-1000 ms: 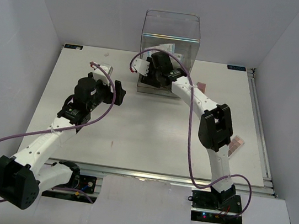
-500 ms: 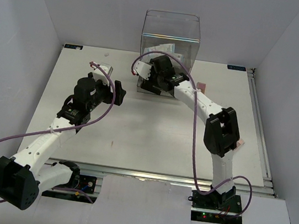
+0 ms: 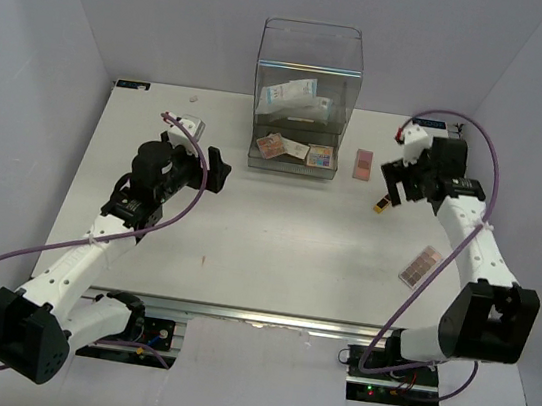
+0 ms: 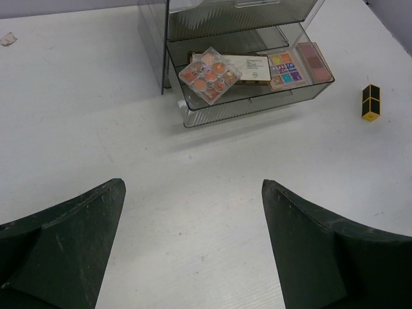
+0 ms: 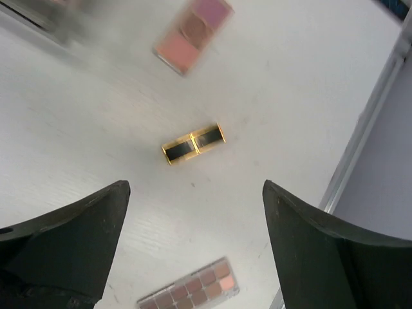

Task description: Organize the makeup

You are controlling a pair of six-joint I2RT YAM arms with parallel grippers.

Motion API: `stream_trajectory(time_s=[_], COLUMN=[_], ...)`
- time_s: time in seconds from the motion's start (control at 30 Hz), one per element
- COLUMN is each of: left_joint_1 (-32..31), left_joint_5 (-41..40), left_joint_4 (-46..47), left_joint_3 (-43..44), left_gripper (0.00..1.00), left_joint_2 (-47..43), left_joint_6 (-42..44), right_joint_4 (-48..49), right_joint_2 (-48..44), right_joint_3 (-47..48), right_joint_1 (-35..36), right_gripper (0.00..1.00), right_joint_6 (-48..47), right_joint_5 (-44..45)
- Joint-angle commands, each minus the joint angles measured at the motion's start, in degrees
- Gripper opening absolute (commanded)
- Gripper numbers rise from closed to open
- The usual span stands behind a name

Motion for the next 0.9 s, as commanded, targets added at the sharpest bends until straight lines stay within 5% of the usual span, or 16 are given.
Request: stream_trajectory(time_s=[0.0,0.33,0.87], left_joint_1=[0.0,0.0,0.0], left_joint_5=[2.2,3.7,4.2], left_joint_4=[0.6,1.0,2.2], left_joint_3=[0.4,-0.1,-1.6], left_gripper=[0.98,0.98,0.98], left_joint_2=[-1.0,1.2,6.7], left_joint_6=[-0.8,-1.1,0.7], right_joint_4=[-6.5,-15.4,-15.5], right_joint_2=[-9.2,-3.1,9.1], right_joint_3=[-12.7,-15.7,-9.9], right_joint_1=[-9.0,-23.0,-24.8], right_gripper=[0.90,0.90,0.90], right_joint_6=[-5.5,-26.8,-32.0], right_joint_5=[-2.5,-5.4,-7.6])
